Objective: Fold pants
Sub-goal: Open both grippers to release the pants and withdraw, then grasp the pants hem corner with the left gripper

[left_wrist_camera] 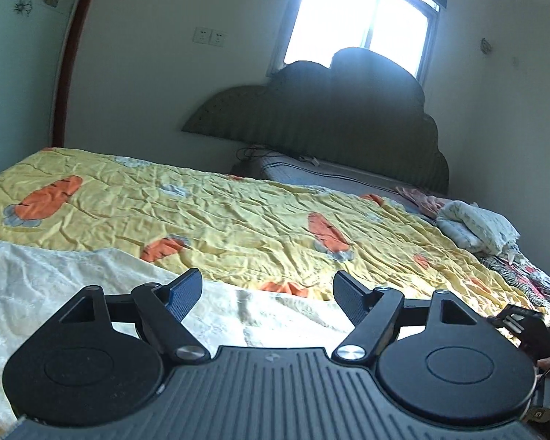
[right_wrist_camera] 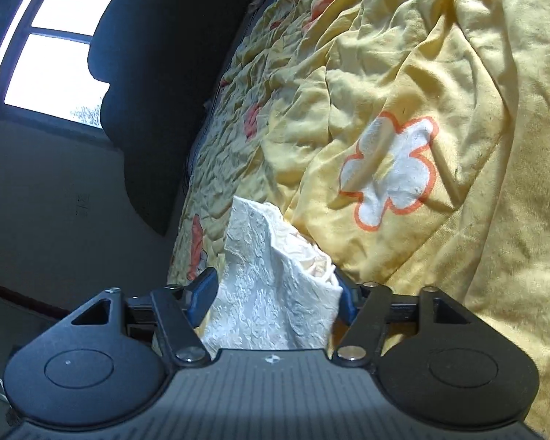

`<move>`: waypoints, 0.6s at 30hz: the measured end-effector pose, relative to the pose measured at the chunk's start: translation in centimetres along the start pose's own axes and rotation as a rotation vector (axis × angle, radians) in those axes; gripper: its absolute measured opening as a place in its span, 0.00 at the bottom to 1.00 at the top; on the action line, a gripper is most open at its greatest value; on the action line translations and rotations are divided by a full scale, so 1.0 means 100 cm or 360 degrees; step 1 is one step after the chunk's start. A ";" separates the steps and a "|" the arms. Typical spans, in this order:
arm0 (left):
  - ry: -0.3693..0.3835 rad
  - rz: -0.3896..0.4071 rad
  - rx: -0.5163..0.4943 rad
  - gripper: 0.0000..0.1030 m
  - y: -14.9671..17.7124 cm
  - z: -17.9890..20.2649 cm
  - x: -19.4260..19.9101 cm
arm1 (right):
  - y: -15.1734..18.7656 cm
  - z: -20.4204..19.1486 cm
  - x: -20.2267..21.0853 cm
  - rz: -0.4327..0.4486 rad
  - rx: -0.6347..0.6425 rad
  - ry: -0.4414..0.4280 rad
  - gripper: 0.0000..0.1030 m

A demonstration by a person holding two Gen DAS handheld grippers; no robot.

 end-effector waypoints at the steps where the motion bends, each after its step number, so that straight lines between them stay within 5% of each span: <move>1: 0.0034 -0.0017 -0.0001 0.79 -0.003 0.003 -0.010 | 0.004 0.002 0.000 0.0013 0.0019 -0.0012 0.40; 5: 0.0194 -0.0047 -0.0060 0.79 -0.008 0.038 -0.041 | 0.002 0.010 0.001 0.0029 -0.0071 -0.0045 0.28; 7: 0.0285 -0.0073 -0.0104 0.79 -0.006 0.059 -0.058 | -0.001 0.007 -0.003 0.0043 -0.0023 0.0007 0.15; 9: 0.0382 -0.0117 -0.0133 0.79 -0.003 0.080 -0.075 | 0.007 -0.014 -0.002 0.0110 0.0264 0.0117 0.14; 14: 0.0694 -0.0328 0.0055 0.84 -0.006 0.115 -0.129 | 0.084 -0.095 0.008 0.0445 0.1532 0.0447 0.14; 18: 0.0866 -0.0648 0.0201 0.85 -0.009 0.147 -0.195 | 0.124 -0.114 0.006 0.0559 0.1937 0.0456 0.13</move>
Point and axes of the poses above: each gripper's, at about its wrist camera, not at the fingertips, and x roughly against the way its jaws point, z to its right, y to its underside, the point moved 1 cm from there along -x, roughly the way its jaws point, and after that the axes turned 7 degrees about y, right-handed, at the moved point
